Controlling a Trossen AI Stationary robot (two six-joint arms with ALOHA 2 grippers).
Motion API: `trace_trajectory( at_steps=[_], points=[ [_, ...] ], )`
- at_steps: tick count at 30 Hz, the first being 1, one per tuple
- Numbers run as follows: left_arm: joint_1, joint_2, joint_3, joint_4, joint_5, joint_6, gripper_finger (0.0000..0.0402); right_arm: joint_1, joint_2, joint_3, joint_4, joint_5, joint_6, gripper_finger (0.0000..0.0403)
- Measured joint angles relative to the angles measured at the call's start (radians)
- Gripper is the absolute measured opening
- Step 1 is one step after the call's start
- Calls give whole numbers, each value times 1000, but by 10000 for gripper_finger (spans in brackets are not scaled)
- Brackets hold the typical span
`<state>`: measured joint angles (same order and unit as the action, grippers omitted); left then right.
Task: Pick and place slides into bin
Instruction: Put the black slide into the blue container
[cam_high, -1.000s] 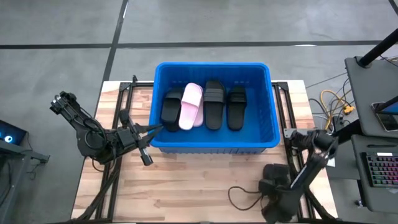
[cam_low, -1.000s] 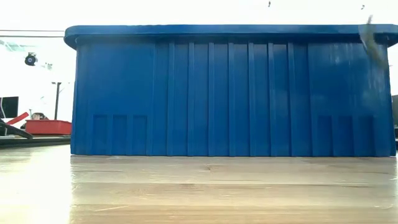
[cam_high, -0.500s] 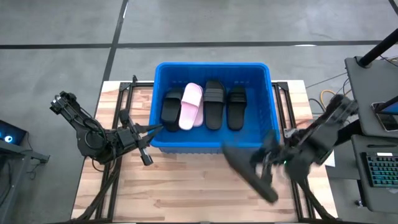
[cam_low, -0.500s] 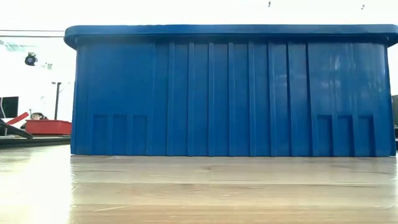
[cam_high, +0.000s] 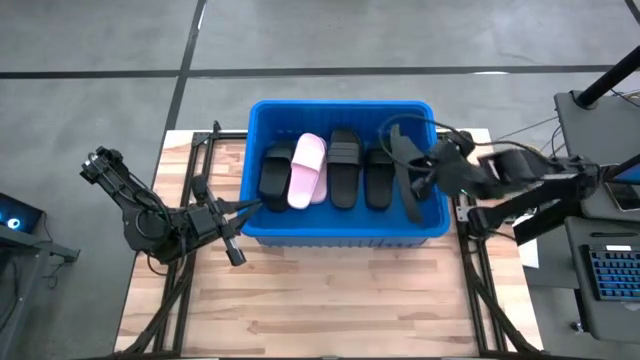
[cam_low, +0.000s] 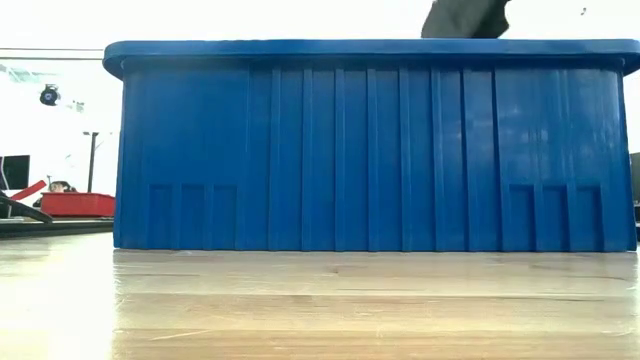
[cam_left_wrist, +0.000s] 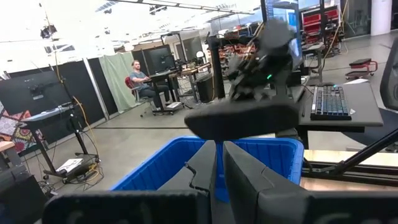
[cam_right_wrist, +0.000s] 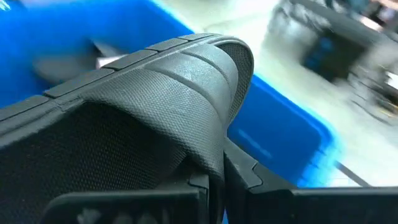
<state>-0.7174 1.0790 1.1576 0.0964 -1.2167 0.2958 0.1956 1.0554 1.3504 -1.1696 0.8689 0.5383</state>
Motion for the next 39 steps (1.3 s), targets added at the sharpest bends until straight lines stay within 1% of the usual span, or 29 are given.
trace_trajectory(
  at_steps=[3,7,9,11,14,18,21,26,30,35,37,39],
  points=[
    [3,0,0,1,0,0,15,-158,30,-19,-23,-101,-116,10],
    [10,0,1,1,0,0,15,-329,108,-36,-17,-212,-291,11],
    [13,0,3,1,0,0,15,-389,160,-40,-13,-245,-380,11],
    [13,-3,5,0,0,0,15,-430,215,-40,0,-248,-468,12],
    [13,-14,6,1,-1,0,15,-472,302,-39,13,-244,-583,12],
    [13,-27,6,1,-1,0,15,-524,408,-41,62,-243,-675,12],
    [13,-33,6,1,-4,0,15,-561,487,-41,120,-240,-713,12],
    [13,-35,6,1,-33,0,15,-608,588,-39,176,-240,-729,12],
    [13,-35,6,1,-60,0,15,-624,645,-39,224,-235,-737,13],
    [13,-35,6,1,-69,12,15,-631,682,-35,271,-232,-758,13],
    [13,-35,6,0,-69,31,15,-633,690,-32,270,-241,-797,19],
    [13,-35,6,0,-73,48,15,-634,694,-24,262,-259,-817,36]
  ],
)
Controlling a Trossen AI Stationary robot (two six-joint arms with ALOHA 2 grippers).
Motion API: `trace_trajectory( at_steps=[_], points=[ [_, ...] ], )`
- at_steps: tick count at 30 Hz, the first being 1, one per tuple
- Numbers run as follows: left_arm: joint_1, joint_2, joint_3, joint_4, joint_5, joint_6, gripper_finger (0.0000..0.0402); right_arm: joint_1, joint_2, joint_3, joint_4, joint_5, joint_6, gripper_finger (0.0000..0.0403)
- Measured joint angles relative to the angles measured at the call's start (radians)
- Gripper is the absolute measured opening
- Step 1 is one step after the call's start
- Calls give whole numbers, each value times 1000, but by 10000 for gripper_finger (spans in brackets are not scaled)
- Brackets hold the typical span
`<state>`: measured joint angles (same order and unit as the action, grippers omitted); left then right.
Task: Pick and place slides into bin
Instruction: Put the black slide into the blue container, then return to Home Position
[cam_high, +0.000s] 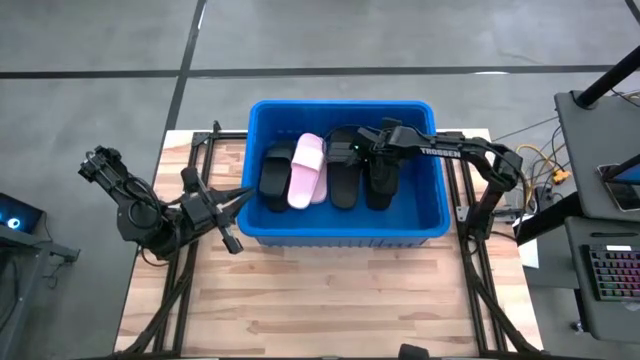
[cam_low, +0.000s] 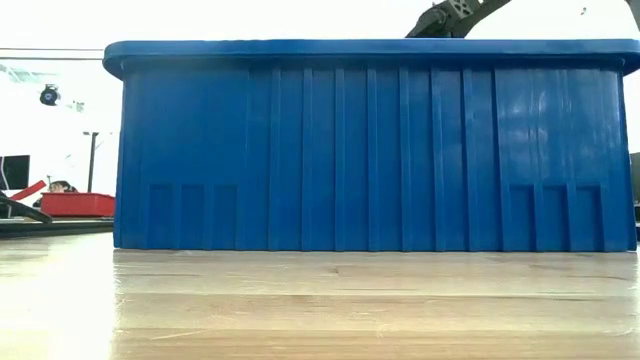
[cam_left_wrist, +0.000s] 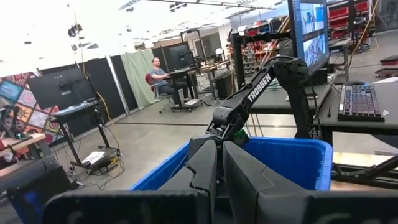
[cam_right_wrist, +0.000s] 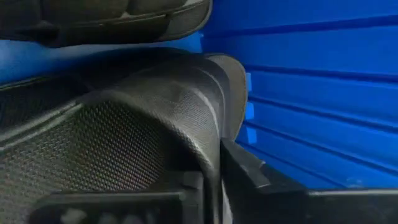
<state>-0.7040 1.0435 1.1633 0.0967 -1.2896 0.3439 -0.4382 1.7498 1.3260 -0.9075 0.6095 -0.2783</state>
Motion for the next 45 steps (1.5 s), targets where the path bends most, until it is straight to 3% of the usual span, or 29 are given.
trace_trajectory(
  at_steps=[10,15,20,24,27,29,32,34,36,39,45],
  points=[
    [5,-1,0,0,0,4,15,0,-5,111,-107,-24,44,203],
    [5,-2,-1,0,1,4,15,18,-6,209,-159,-53,70,266],
    [5,-5,-1,0,1,4,15,29,-8,284,-238,-81,47,292],
    [5,-5,-1,0,1,4,15,27,-8,341,-400,-181,63,296],
    [5,-5,-1,0,2,4,15,32,-8,389,-481,-309,203,288],
    [5,-5,-1,0,2,4,15,39,-23,413,-468,-480,293,278],
    [5,-5,-1,0,4,4,15,86,-79,415,-284,-747,401,258],
    [5,-5,-1,0,4,4,15,161,-131,392,-65,-821,446,244],
    [5,-5,-1,0,4,4,15,258,-181,354,169,-802,442,228],
    [5,-6,-1,0,4,4,15,409,-262,268,462,-695,407,205],
    [5,-6,-2,0,3,4,15,595,-450,-49,932,-513,407,158]
  ],
)
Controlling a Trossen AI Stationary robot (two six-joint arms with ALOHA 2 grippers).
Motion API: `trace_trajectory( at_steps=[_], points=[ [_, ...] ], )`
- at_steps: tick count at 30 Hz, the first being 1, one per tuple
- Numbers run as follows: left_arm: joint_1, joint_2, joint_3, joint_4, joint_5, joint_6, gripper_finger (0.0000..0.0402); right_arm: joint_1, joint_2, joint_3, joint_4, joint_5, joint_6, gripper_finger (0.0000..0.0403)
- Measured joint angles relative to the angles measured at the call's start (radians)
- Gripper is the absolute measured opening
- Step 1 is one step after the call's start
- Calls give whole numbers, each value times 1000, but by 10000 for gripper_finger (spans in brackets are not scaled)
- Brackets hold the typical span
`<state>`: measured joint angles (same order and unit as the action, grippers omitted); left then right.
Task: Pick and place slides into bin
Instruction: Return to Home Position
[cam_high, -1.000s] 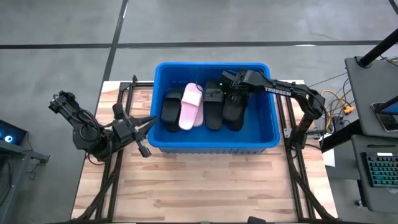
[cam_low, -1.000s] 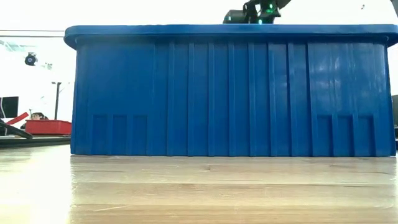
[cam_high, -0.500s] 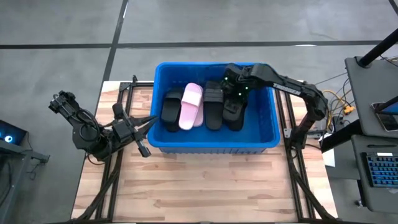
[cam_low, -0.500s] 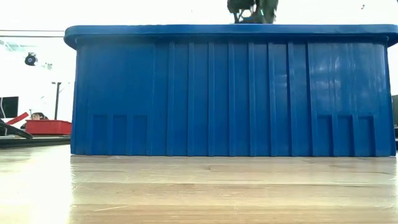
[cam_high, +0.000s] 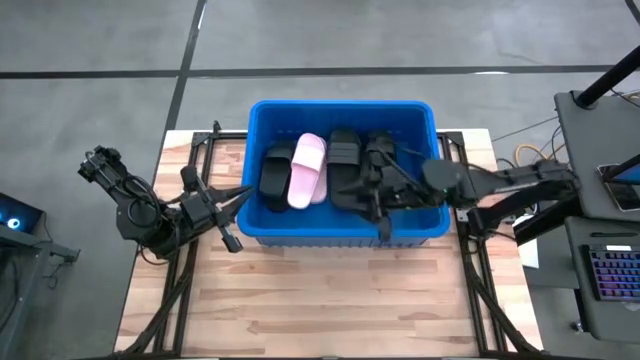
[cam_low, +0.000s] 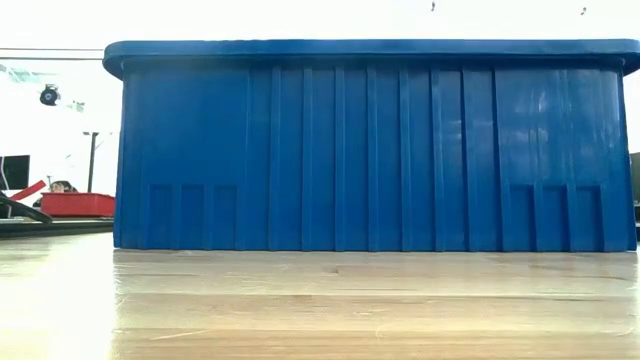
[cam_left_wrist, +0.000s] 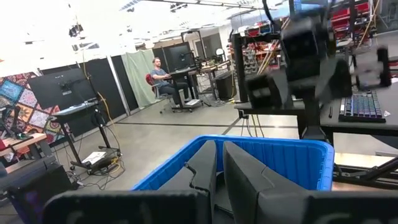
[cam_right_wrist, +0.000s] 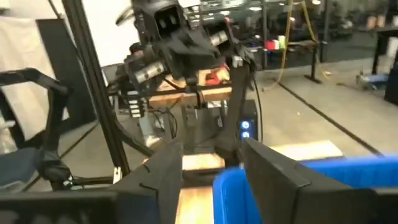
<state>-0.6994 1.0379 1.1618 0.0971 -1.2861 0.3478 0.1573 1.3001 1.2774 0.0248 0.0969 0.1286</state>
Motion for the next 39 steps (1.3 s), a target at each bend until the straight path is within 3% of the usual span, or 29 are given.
trace_trajectory(
  at_steps=[8,14,18,23,29,35,39],
  points=[
    [0,-1,-1,0,0,0,15,101,-316,-422,-25,311,136,87],
    [0,-2,-1,0,-2,0,15,110,-581,-624,-20,341,98,18],
    [0,2,-1,0,-2,0,15,78,-707,-706,-15,393,26,9],
    [5,2,-1,0,-2,0,15,-36,-824,-773,7,329,-45,9],
    [6,2,-2,0,-2,0,15,-177,-985,-817,-94,227,-53,8],
    [6,6,-2,0,-2,0,15,-198,-1174,-822,-282,192,0,8],
    [6,7,-3,0,-2,-1,15,-197,-1303,-870,-297,155,71,8]
  ],
)
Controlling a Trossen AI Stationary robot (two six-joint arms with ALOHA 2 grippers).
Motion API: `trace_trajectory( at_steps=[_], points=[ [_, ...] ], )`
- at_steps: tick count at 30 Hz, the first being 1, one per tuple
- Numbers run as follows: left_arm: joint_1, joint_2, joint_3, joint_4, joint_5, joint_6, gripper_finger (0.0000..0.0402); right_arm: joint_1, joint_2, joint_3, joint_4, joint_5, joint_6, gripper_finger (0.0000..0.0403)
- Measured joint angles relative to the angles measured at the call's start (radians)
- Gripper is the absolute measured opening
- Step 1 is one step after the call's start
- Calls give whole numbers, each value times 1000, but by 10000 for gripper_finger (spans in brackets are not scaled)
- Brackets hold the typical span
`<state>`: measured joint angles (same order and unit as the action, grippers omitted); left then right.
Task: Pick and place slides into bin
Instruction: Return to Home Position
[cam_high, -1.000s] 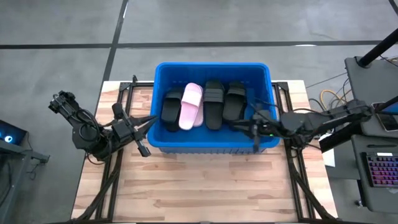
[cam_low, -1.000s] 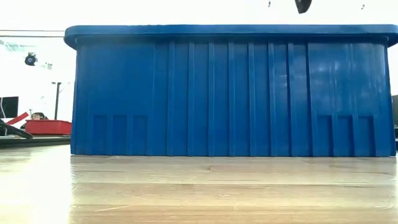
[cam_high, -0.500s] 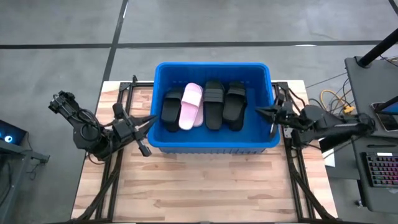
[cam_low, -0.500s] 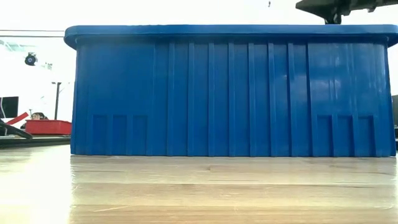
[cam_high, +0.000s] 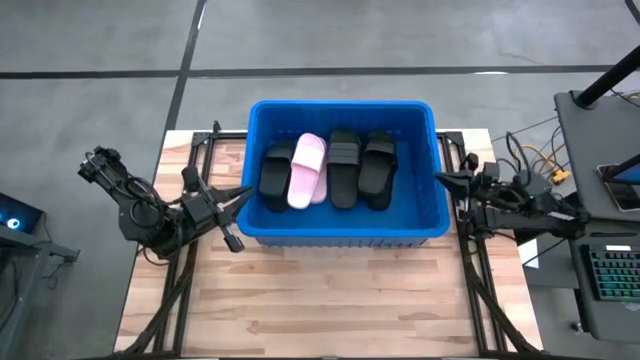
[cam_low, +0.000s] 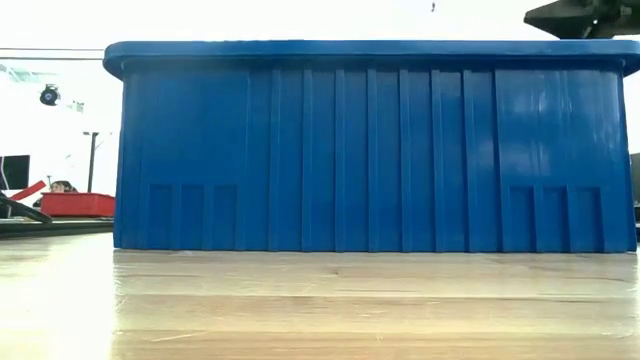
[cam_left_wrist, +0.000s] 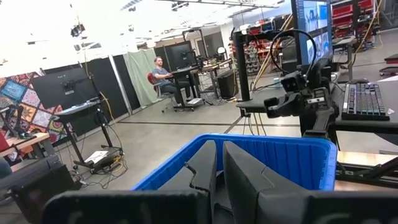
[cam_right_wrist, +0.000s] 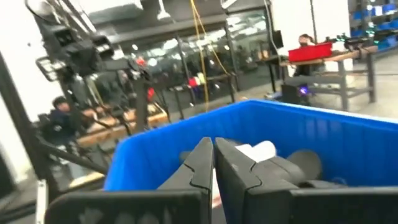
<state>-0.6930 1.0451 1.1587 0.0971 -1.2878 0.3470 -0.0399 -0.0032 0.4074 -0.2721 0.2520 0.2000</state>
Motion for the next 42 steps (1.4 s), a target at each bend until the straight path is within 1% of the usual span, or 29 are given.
trace_trajectory(
  at_steps=[3,5,7,11,14,17,20,23,24,26,27,29,31,35,38,40,42],
  points=[
    [0,0,0,-2,1,0,15,0,10,-30,35,-36,-4,8],
    [1,0,1,2,1,-1,15,0,37,-62,141,-67,-14,8],
    [5,-1,1,12,0,-1,15,2,36,-117,216,-81,-9,8],
    [7,2,1,28,-1,0,15,2,10,-240,494,-109,-17,8],
    [6,9,0,27,-1,0,15,2,3,-333,666,-159,-16,8],
    [6,17,-1,27,0,0,15,2,9,-400,813,-233,-23,8],
    [6,17,-1,27,2,-4,15,2,12,-400,769,-243,-12,8],
    [9,13,-6,8,10,-71,15,2,16,-399,765,-238,-12,8],
    [13,6,-8,-16,33,-101,15,2,18,-399,757,-229,-11,8],
    [31,-21,-20,-83,149,-194,14,2,19,-399,742,-213,-9,8],
    [51,-44,-31,-121,239,-264,11,2,19,-399,736,-197,-9,8],
    [113,-91,-68,-160,405,-404,3,2,19,-399,721,-155,5,8],
    [194,-132,-126,-160,515,-468,2,2,19,-399,713,-133,9,8],
    [341,-214,-253,-135,729,-435,2,2,19,-398,718,-120,25,8],
    [468,-295,-353,27,917,-359,1,2,19,-398,720,-118,32,8],
    [573,-349,-416,151,1089,-344,1,2,19,-397,723,-98,46,8],
    [681,-409,-465,191,1224,-340,0,2,19,-396,727,-76,61,8]
  ],
)
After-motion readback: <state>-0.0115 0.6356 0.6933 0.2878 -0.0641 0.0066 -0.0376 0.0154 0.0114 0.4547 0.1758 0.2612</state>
